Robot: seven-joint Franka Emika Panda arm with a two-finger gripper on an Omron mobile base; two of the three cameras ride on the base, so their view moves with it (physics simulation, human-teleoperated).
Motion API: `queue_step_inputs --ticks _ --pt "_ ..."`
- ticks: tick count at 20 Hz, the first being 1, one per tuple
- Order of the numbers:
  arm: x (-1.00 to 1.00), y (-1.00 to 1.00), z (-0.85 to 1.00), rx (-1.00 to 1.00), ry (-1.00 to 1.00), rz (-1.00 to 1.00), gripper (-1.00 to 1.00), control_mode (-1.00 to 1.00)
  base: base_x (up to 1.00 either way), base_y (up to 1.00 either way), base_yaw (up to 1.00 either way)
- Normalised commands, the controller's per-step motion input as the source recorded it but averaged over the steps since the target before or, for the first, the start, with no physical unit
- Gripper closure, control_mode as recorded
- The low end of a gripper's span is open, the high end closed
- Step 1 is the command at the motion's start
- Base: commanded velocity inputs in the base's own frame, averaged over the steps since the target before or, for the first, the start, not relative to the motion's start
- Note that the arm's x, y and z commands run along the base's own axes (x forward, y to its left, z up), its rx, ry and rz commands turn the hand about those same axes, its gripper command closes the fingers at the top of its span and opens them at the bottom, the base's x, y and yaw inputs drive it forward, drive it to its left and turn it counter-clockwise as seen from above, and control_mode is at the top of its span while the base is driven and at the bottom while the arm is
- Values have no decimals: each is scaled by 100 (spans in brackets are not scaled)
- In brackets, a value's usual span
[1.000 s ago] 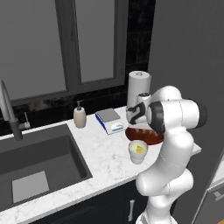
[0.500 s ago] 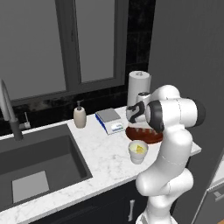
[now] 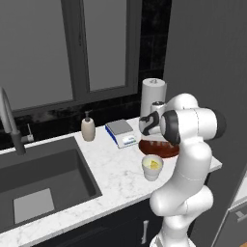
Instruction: Grab a lemon wedge from the fridge and one ice cube from the ice bowl, and put them in the glass of lemonade.
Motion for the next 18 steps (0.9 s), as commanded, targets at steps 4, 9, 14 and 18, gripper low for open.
queue_step_inputs --ticks 4,9,14,18 --pt "6 -5 -14 0 0 0 100 -100 0 0 0" --pt "4 -2 -13 0 0 0 100 -100 0 0 0" --pt "1 -3 -8 0 0 0 100 -100 0 0 0" --pt "-33 -13 3 0 -3 0 100 -100 0 0 0"
